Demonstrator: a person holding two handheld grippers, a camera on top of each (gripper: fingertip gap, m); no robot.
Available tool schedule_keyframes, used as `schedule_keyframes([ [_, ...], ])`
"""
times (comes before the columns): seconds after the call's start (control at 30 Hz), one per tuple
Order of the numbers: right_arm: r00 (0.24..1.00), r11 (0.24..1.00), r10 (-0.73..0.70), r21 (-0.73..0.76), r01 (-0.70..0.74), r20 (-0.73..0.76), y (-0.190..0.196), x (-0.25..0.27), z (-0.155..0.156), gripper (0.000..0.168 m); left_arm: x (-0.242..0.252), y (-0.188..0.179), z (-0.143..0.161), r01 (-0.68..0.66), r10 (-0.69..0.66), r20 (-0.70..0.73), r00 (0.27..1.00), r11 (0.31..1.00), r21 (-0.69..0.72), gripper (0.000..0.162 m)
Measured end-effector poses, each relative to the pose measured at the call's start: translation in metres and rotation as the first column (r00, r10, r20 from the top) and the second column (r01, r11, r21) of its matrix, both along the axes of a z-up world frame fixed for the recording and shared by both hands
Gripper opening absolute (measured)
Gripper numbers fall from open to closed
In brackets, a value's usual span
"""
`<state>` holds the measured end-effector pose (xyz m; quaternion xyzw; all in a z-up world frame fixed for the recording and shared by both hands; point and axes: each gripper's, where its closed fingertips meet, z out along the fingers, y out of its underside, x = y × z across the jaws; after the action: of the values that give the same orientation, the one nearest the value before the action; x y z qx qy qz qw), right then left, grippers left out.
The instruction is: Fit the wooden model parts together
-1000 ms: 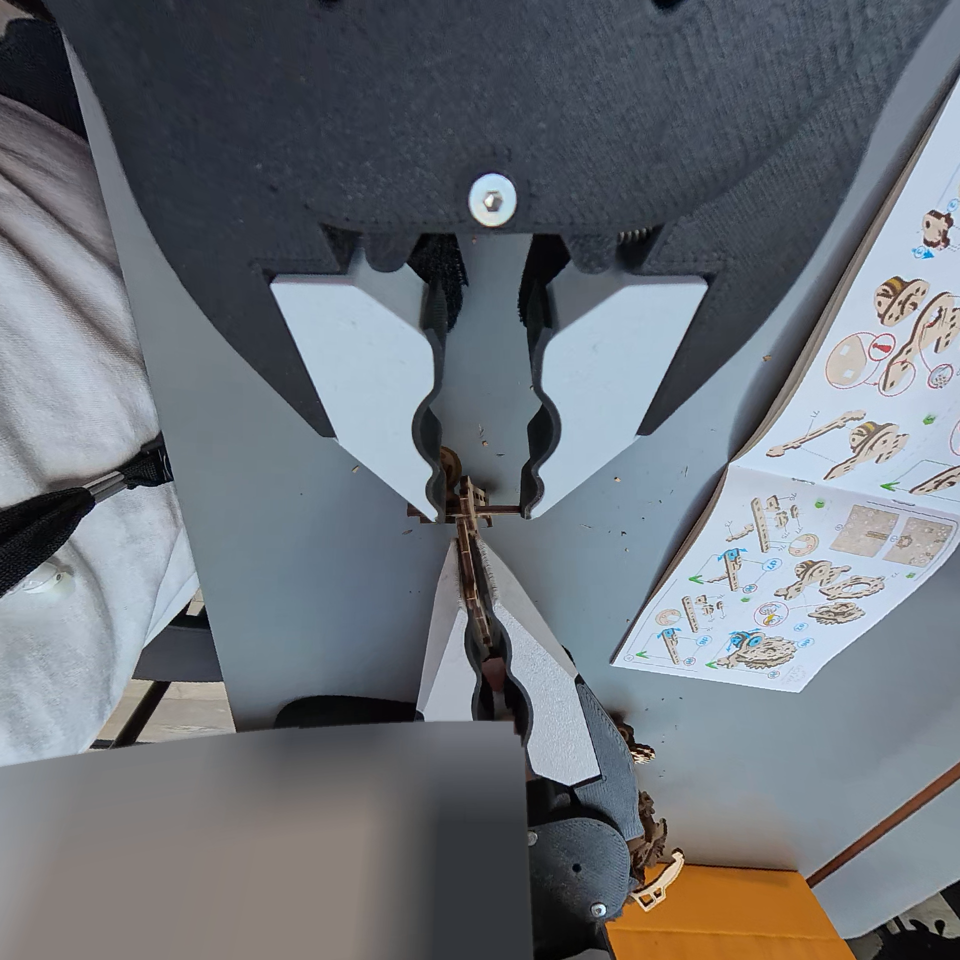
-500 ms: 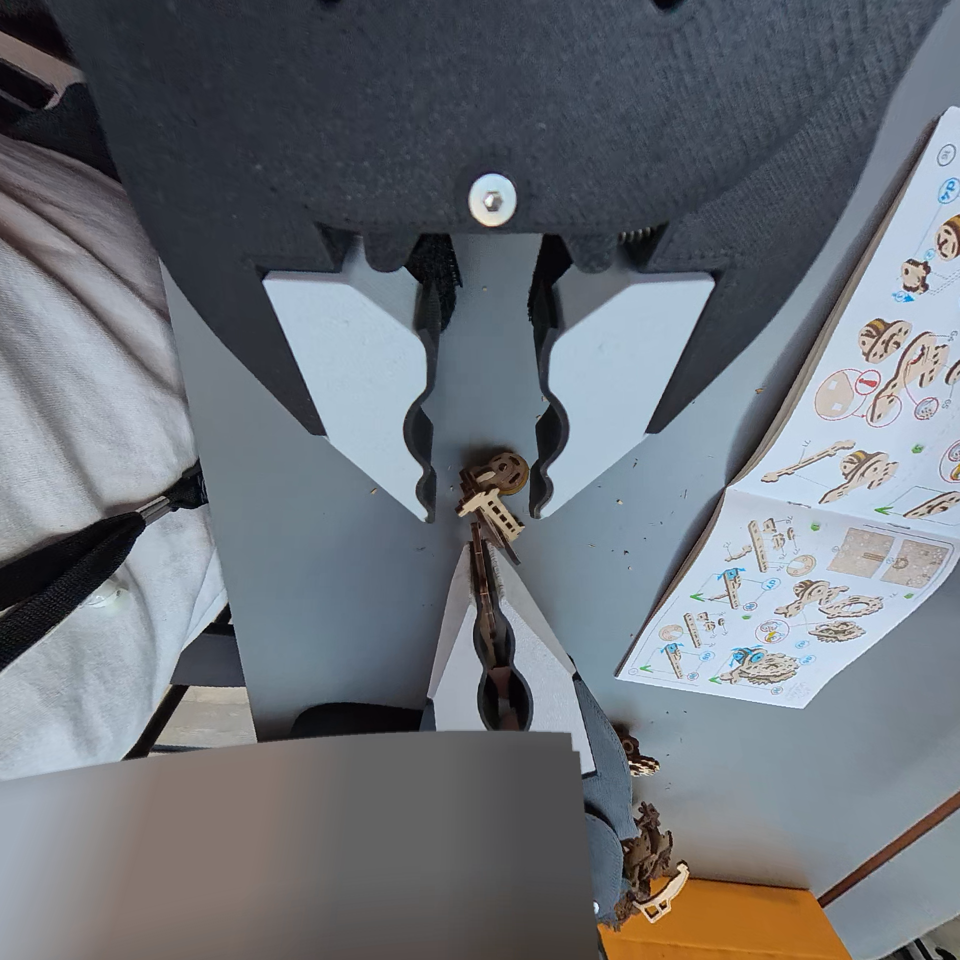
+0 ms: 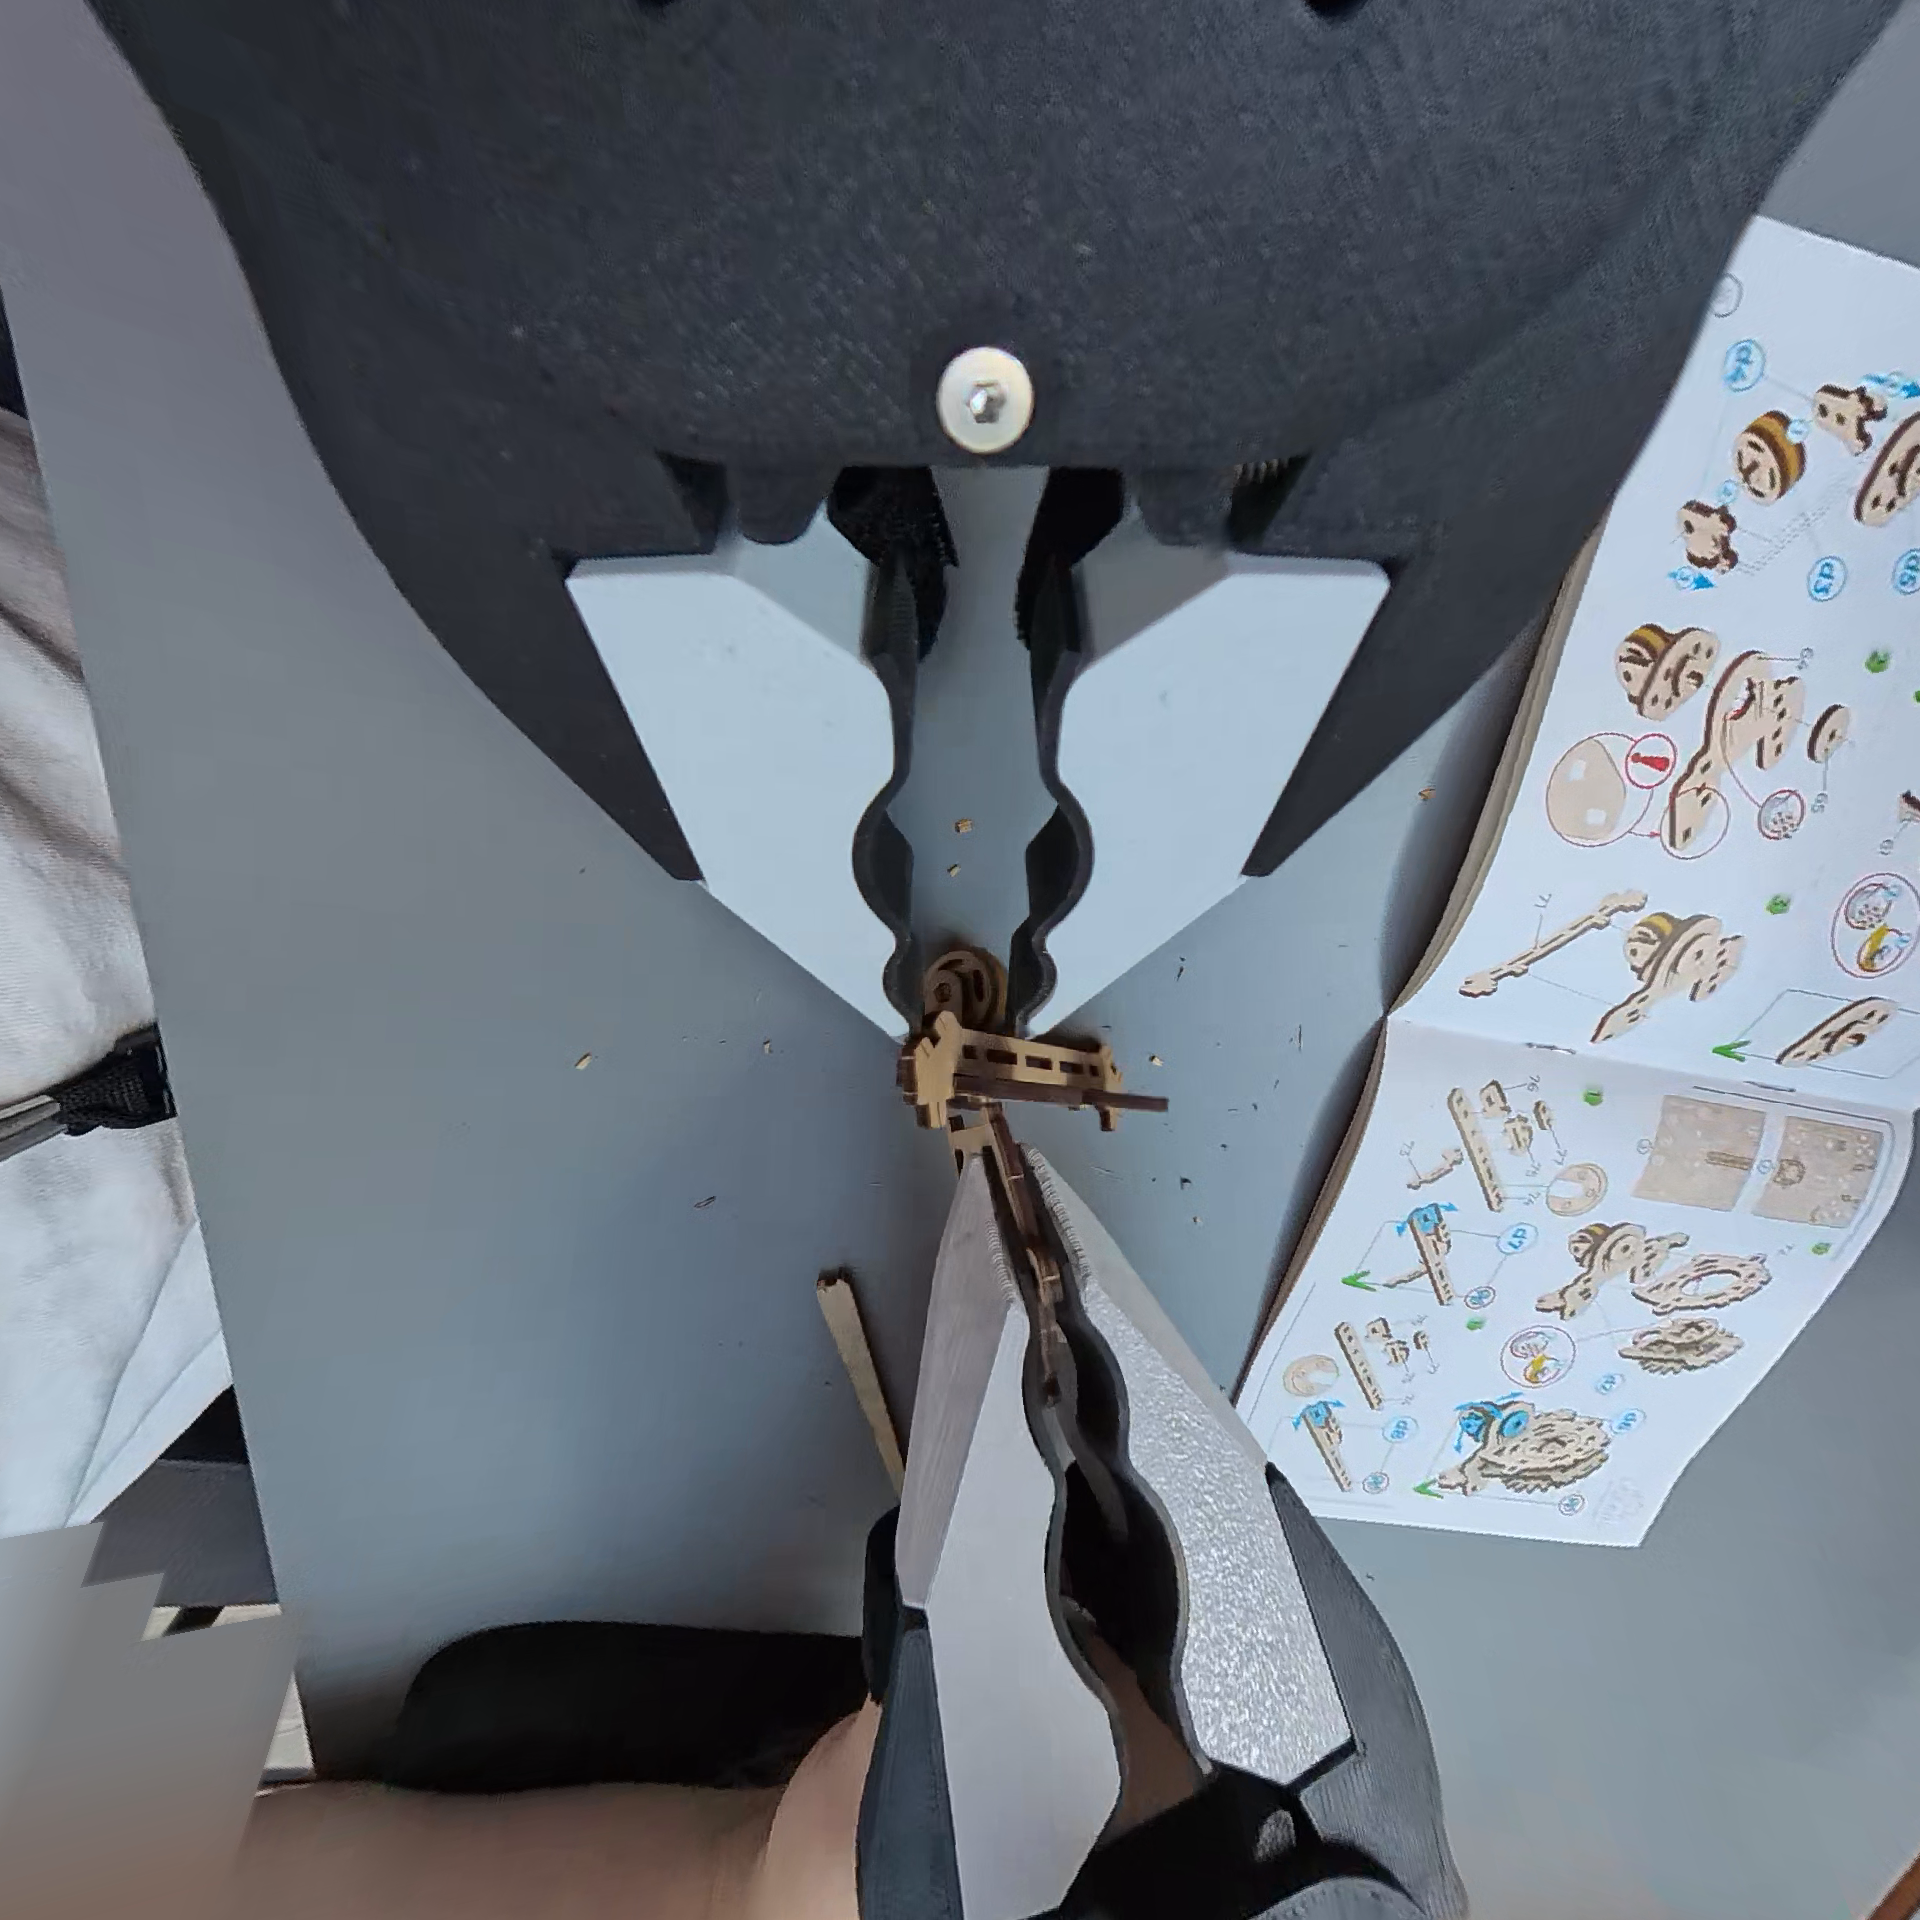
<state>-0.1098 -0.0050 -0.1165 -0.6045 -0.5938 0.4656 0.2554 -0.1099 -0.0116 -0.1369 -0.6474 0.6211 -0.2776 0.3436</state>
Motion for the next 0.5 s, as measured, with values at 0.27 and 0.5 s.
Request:
schedule_keyframes([
  [0.27,0.993,0.975,0.106,0.192,-0.114,0.051,0.007,0.001,0.006,0.003,-0.002,0.011,0.011,-0.038,0.066,0.096,0.993,0.961,-0.275,0.002],
  [0.5,0.993,0.95,0.117,0.287,-0.12,0.028,0.009,0.0,0.011,0.002,-0.001,0.006,0.012,-0.062,0.107,0.083,0.991,0.902,-0.428,0.003],
])
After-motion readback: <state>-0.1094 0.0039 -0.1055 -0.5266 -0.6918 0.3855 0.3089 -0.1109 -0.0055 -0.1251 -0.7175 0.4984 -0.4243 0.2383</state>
